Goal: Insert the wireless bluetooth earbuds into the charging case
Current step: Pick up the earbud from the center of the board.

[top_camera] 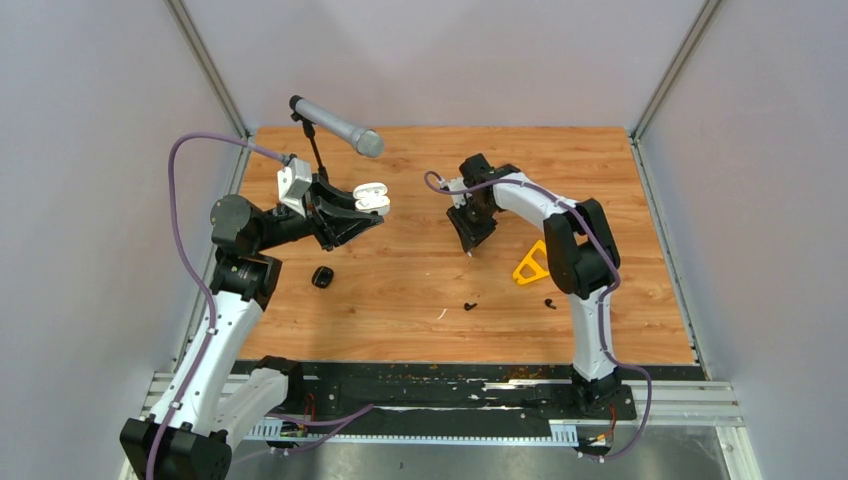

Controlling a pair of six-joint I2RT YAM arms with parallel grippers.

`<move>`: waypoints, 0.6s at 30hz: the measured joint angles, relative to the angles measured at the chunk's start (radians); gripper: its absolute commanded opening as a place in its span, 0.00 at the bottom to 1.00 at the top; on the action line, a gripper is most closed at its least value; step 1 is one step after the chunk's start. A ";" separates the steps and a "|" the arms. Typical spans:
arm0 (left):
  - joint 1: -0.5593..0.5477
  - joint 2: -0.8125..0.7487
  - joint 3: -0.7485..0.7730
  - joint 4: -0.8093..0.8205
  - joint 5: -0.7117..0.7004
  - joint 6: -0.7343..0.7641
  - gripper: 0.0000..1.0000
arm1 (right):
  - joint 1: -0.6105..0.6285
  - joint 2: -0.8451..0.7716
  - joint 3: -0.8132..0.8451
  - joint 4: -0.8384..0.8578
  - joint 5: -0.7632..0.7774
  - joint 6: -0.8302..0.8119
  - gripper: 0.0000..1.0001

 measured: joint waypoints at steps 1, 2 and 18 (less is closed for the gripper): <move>0.000 0.000 0.000 0.000 0.000 0.000 0.00 | 0.003 0.000 -0.003 0.000 0.006 0.002 0.31; 0.000 0.000 0.000 0.000 0.000 0.000 0.00 | 0.005 0.000 -0.008 0.002 0.011 0.003 0.30; 0.000 0.000 0.000 0.000 -0.003 0.000 0.00 | 0.029 0.010 -0.002 0.002 0.061 0.037 0.26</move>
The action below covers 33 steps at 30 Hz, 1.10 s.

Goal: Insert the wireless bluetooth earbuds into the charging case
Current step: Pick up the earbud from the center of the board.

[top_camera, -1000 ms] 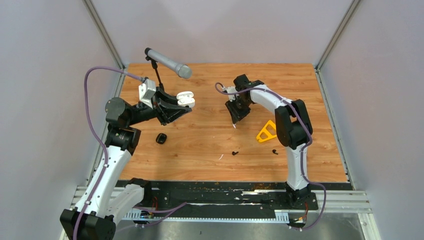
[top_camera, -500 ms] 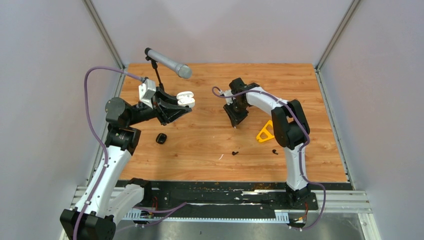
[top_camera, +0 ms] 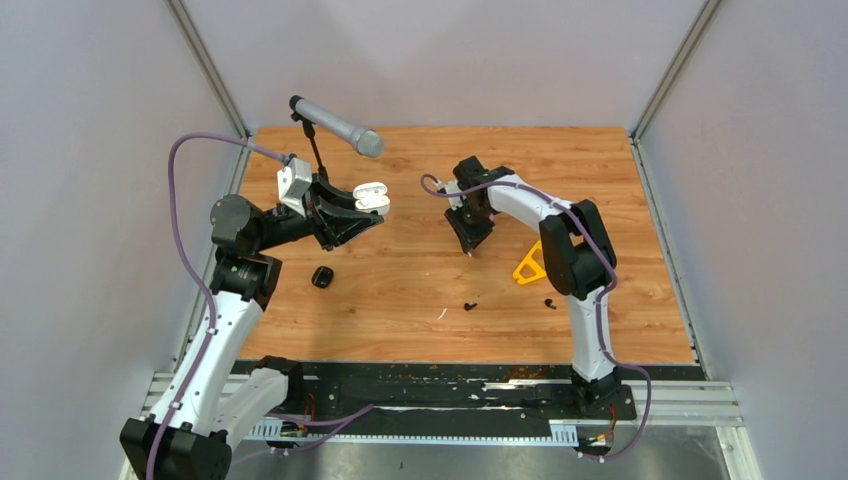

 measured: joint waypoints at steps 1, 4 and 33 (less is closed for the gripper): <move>0.000 0.000 0.000 0.000 0.000 0.000 0.00 | 0.003 0.000 0.000 0.001 0.008 0.007 0.26; 0.000 0.000 0.000 0.000 0.000 0.000 0.00 | 0.015 0.000 0.000 0.003 0.045 0.030 0.23; 0.000 0.085 -0.017 0.069 -0.003 -0.005 0.00 | -0.010 -0.495 -0.108 0.048 -0.004 0.068 0.00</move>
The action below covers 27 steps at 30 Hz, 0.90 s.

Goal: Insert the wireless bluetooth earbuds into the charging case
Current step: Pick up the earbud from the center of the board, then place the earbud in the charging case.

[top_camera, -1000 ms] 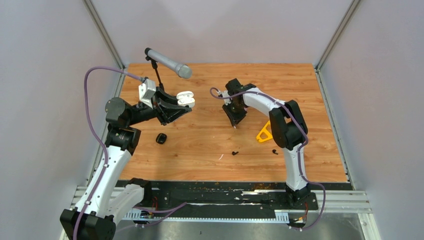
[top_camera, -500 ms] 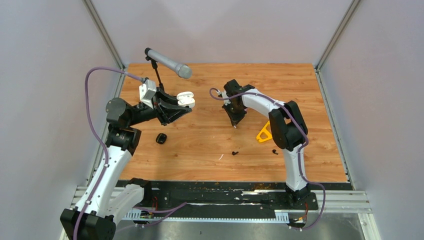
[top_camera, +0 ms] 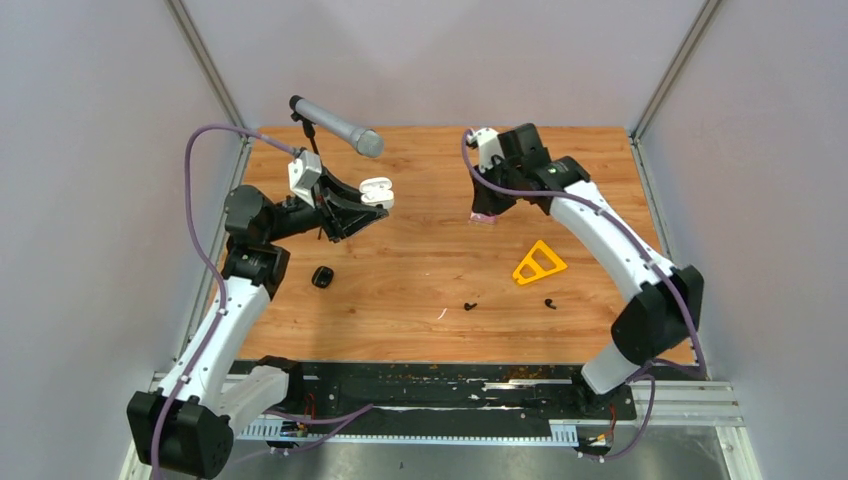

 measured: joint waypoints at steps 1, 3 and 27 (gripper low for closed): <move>-0.002 0.006 0.000 0.002 0.000 0.000 0.00 | -0.008 -0.044 0.000 0.000 -0.021 0.000 0.00; -0.008 0.014 0.000 0.007 -0.001 0.001 0.00 | -0.016 -0.099 0.000 0.006 -0.051 0.000 0.00; -0.180 0.212 0.202 0.033 -0.145 -0.042 0.00 | 0.029 -0.316 0.148 0.421 -0.222 0.219 0.00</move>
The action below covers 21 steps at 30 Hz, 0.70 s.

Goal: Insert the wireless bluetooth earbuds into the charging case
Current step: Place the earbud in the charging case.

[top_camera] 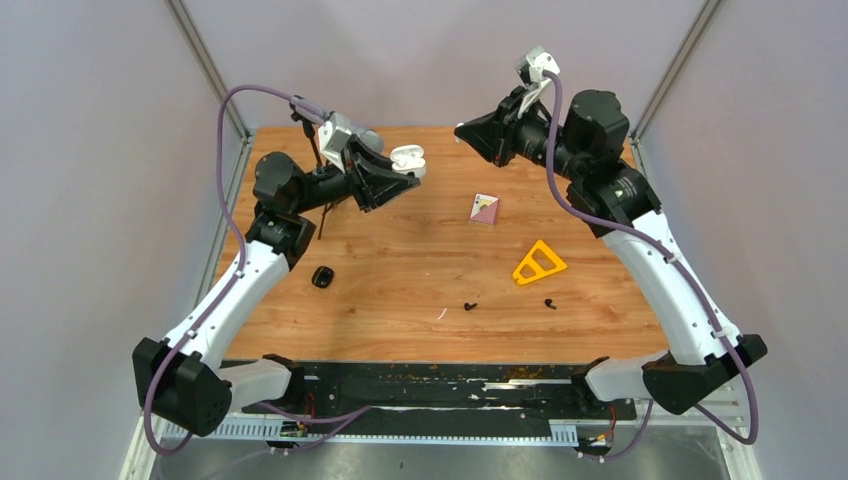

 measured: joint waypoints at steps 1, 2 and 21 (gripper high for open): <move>-0.003 0.006 0.014 -0.001 -0.018 -0.009 0.00 | 0.005 0.002 -0.015 0.026 0.008 0.011 0.00; -0.003 0.012 0.028 -0.002 -0.034 -0.018 0.00 | 0.009 0.003 -0.026 0.051 0.016 0.020 0.00; -0.011 0.041 0.074 0.001 -0.101 -0.062 0.00 | 0.158 0.050 -0.042 0.248 0.082 0.085 0.00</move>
